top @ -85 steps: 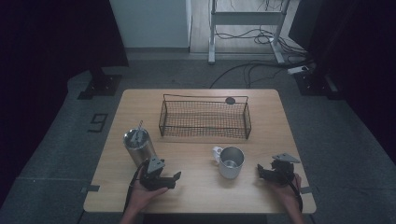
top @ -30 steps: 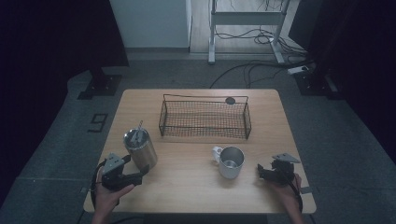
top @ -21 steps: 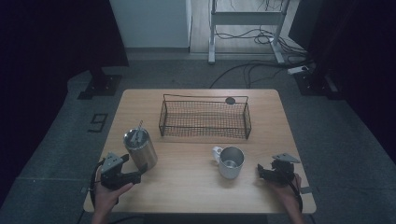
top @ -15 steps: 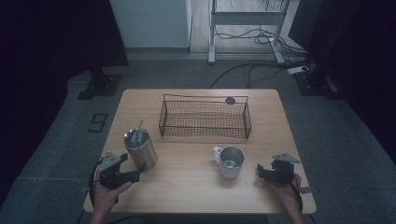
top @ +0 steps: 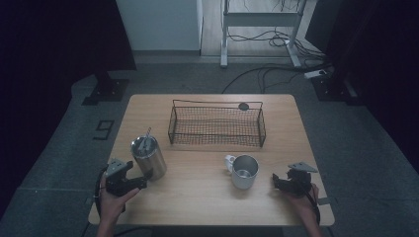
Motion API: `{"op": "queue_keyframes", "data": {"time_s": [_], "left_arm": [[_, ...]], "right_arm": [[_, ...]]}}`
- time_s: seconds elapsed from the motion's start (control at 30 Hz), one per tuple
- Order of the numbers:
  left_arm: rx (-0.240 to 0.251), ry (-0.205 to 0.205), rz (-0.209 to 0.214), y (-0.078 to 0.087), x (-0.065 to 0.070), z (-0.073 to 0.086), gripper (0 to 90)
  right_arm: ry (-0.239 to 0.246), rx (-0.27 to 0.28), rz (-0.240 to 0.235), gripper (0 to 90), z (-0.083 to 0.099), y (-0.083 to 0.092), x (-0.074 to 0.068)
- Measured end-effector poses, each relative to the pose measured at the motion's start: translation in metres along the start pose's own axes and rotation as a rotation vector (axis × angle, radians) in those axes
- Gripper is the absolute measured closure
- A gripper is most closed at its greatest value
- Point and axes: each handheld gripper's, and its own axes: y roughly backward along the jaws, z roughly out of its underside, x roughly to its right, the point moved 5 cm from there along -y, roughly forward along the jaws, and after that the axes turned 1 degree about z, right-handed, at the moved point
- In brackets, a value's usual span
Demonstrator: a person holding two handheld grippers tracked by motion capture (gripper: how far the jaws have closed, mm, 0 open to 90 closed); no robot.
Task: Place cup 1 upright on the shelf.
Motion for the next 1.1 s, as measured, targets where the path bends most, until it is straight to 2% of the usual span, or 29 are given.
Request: {"op": "queue_keyframes", "data": {"time_s": [0.2,0.37,0.47,0.63,1.1], "left_arm": [[-0.015,-0.003,0.002,-0.007,-0.001,-0.001,7.7],[-0.003,-0.013,-0.003,-0.011,-0.001,-0.002,6.0],[-0.001,-0.015,-0.030,-0.016,-0.003,-0.003,4.9],[-0.011,-0.016,-0.049,-0.022,-0.006,-0.006,3.7],[0.003,-0.050,-0.038,-0.032,-0.007,-0.015,0.1]], "right_arm": [[0.000,0.000,0.000,14.6,0.000,0.000,0.000],[0.000,0.000,-0.001,14.7,0.000,0.000,0.000],[0.000,0.000,-0.001,14.7,0.000,0.000,0.000],[0.000,0.000,-0.001,14.7,0.000,0.000,0.000],[0.000,0.000,0.000,14.8,0.000,0.000,0.000]]}}
